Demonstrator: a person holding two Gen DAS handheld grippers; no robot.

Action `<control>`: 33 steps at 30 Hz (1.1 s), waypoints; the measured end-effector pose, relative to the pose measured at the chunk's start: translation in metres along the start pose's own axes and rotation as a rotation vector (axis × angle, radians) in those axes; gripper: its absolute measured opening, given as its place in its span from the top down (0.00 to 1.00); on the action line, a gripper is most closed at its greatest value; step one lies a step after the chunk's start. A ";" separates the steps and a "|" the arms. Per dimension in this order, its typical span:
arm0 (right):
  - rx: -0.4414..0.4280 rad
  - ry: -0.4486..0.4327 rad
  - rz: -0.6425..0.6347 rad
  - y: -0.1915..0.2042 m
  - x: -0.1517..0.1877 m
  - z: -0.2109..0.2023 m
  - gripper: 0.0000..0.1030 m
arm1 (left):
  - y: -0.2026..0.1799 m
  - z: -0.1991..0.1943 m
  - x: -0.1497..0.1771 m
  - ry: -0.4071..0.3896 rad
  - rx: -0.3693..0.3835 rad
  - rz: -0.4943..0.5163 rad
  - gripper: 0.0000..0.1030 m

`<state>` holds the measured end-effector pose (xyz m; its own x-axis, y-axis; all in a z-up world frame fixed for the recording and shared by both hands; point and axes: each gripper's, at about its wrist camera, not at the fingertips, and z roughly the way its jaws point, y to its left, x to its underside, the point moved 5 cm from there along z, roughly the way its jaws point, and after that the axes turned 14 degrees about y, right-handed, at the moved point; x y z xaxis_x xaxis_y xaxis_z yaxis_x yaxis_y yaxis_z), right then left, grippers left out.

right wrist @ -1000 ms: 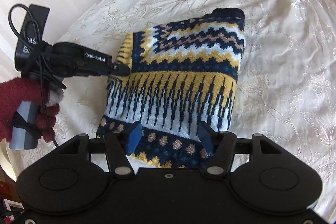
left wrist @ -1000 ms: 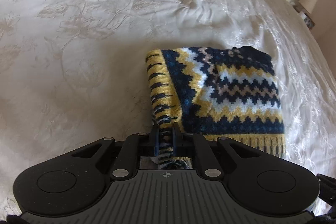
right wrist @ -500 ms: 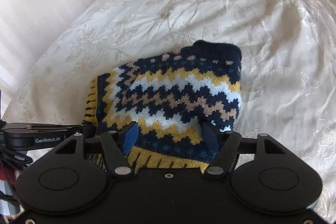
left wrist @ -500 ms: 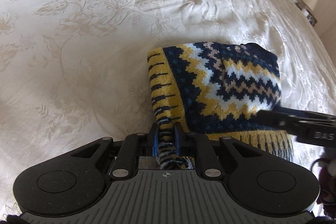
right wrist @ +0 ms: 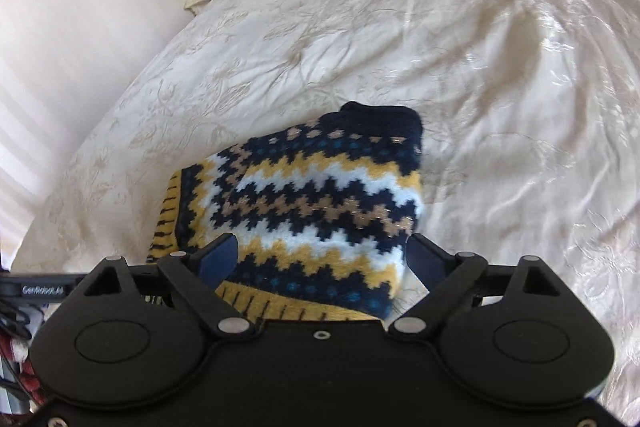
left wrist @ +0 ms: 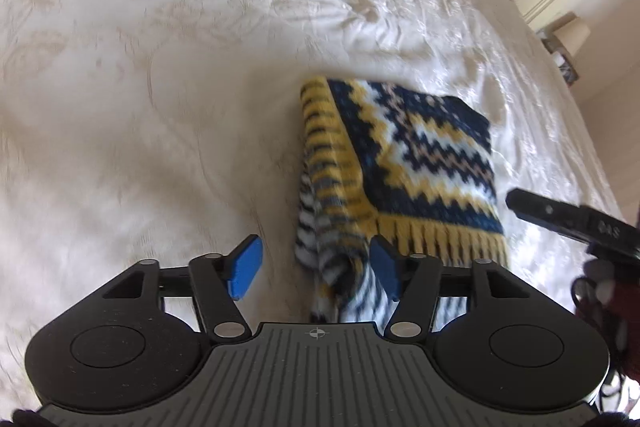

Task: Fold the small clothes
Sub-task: 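Grasp the sweater edge with the left gripper and fold it over the bundle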

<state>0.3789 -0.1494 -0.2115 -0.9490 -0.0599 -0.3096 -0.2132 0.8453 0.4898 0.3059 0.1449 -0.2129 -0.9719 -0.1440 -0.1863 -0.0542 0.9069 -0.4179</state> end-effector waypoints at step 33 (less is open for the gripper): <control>-0.220 0.207 0.184 -0.009 0.000 0.028 0.53 | -0.067 0.040 0.088 0.313 0.466 0.019 0.63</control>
<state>0.3873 -0.1423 -0.2392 -0.9983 -0.0431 -0.0390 -0.0581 0.7188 0.6928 0.2333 0.0558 -0.2374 -0.9972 0.0596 0.0460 0.0016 0.6273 -0.7788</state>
